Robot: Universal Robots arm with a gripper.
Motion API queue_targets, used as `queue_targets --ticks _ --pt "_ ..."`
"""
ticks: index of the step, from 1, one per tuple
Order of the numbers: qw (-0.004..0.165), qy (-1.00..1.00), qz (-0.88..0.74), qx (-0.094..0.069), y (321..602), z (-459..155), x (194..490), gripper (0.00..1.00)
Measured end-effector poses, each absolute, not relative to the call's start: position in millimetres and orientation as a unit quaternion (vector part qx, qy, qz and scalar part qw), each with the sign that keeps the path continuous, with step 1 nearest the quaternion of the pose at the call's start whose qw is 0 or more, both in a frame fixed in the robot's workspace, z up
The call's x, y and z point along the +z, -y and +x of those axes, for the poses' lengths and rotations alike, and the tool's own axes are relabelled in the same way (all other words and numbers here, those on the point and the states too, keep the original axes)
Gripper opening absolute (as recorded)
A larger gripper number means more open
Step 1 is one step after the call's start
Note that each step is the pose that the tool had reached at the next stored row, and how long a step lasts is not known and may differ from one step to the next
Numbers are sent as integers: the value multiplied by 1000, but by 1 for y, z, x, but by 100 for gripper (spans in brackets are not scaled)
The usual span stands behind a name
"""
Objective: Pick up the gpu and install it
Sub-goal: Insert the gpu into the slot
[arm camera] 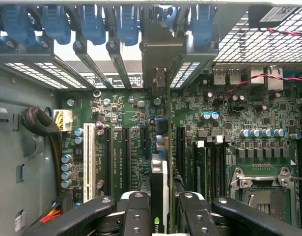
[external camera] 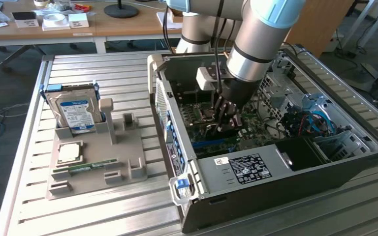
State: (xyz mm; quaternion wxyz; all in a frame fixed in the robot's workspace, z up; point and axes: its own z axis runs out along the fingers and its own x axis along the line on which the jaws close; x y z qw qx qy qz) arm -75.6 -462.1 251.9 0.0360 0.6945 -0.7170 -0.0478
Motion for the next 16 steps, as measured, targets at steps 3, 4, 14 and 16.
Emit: queue_targets --ticks 3,4,14,16 --pt "36 719 692 -48 462 -76 252 27" --pt "36 720 691 -48 462 -76 252 27" --pt "36 728 683 -48 464 -75 252 27" --pt "36 728 683 -48 464 -75 252 27"
